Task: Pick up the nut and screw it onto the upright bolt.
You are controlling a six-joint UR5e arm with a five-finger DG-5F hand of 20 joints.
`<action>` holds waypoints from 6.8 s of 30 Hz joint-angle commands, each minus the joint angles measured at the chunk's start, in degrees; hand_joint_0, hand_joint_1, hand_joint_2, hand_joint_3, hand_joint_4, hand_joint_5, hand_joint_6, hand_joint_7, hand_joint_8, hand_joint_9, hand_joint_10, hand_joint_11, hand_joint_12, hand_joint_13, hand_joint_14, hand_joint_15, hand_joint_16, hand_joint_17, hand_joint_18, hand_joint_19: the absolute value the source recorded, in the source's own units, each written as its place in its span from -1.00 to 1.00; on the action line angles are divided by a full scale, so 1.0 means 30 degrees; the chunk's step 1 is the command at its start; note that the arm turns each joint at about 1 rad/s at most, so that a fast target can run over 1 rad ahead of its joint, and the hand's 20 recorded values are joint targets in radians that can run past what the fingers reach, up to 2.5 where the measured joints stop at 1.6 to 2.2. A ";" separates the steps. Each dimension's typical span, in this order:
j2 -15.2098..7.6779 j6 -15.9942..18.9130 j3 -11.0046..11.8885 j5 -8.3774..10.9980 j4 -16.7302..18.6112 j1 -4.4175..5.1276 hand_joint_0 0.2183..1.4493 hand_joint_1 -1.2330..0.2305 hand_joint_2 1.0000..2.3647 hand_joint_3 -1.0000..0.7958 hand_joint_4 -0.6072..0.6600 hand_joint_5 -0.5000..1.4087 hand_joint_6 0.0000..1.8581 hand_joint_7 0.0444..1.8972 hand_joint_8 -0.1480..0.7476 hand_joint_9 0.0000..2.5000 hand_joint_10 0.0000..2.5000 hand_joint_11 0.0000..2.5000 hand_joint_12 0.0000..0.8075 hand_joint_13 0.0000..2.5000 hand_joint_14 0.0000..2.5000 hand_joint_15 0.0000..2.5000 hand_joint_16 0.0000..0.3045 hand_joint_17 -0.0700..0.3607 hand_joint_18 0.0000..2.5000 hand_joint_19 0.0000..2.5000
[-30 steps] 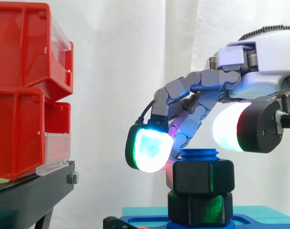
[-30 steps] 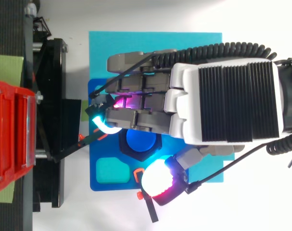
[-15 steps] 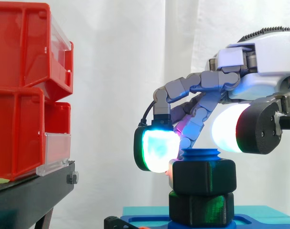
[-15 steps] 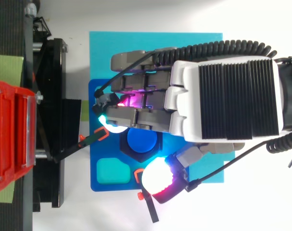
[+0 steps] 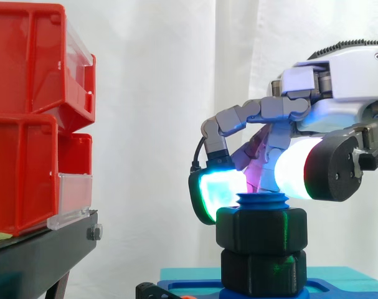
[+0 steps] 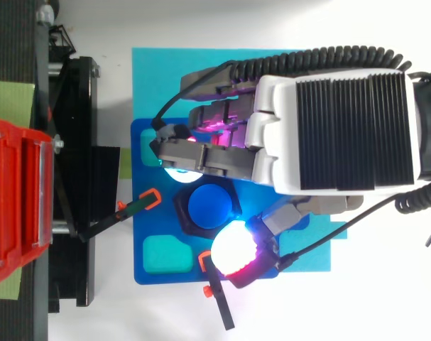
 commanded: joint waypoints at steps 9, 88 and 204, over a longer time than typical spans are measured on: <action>0.0003 0.0000 0.0001 -0.0131 -0.0205 -0.0442 -0.50 0.18 -1.00 -0.44 0.05 -0.39 -0.40 0.60 -0.18 0.28 -1.00 -1.00 -0.73 -0.08 -1.00 -1.00 -0.93 -0.56 -0.37 -0.92; -0.0027 0.0000 -0.0322 0.0484 0.0498 0.0495 -0.59 0.27 -1.00 -0.44 0.29 -0.55 -0.46 -0.15 -0.22 -0.46 -1.00 -1.00 -0.43 -0.52 -1.00 -1.00 -0.83 -0.41 -0.87 -1.00; 0.2552 -0.3720 0.0557 0.0367 -0.5127 -0.1233 -0.57 0.27 -1.00 -0.44 0.33 -0.54 -0.46 0.02 -0.14 0.04 -1.00 -0.99 -0.56 -0.22 -1.00 -1.00 -0.83 -0.40 -0.49 -0.91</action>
